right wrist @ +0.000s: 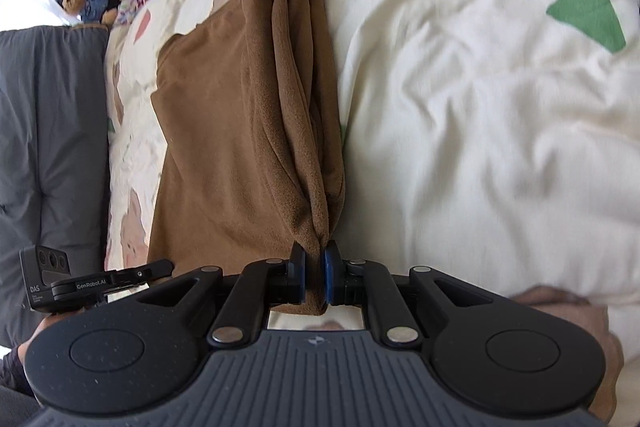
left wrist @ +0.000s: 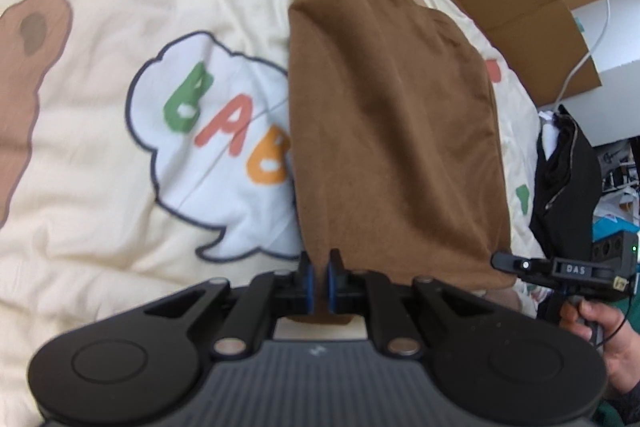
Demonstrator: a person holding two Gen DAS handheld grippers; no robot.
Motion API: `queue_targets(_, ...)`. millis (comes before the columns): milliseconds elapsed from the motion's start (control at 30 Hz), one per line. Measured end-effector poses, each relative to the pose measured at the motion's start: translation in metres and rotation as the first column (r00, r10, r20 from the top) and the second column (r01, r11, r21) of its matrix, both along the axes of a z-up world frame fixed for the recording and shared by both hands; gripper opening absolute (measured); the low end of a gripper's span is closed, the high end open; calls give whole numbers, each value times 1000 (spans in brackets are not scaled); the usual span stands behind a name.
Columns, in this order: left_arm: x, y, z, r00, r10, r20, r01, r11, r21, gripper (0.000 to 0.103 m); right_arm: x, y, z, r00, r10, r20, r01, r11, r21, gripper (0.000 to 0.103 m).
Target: Fold clothes
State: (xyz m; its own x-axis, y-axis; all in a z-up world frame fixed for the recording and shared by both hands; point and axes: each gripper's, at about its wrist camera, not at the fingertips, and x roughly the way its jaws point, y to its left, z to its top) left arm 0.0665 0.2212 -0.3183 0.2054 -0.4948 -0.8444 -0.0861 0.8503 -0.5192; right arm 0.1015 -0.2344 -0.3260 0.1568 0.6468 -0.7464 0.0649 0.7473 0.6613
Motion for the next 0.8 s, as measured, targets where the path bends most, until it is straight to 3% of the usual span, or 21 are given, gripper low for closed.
queue_targets(67, 0, 0, -4, 1000, -6, -11, 6, 1000, 9, 13, -2, 0, -3, 1000, 7, -6, -7, 1000, -4, 9)
queue_targets(167, 3, 3, -6, 999, -3, -43, 5, 999, 52, 35, 3, 2, -4, 1000, 23, -8, -23, 999, -25, 12)
queue_targets(233, 5, 7, -1, 999, -5, -37, 9, 996, 92, 46, 7, 3, 0, 999, 36, 0, -36, 998, -41, 20)
queue_targets(433, 24, 21, 21, 999, 26, 21, -29, 988, 150, 57, 19, 0, 23, 991, 107, 80, -99, 990, -97, 37)
queue_targets(800, 79, 19, 60, 992, 1, 127, -30, 973, 227, 60, 56, -27, 57, 976, 63, 207, -35, 990, -135, 41)
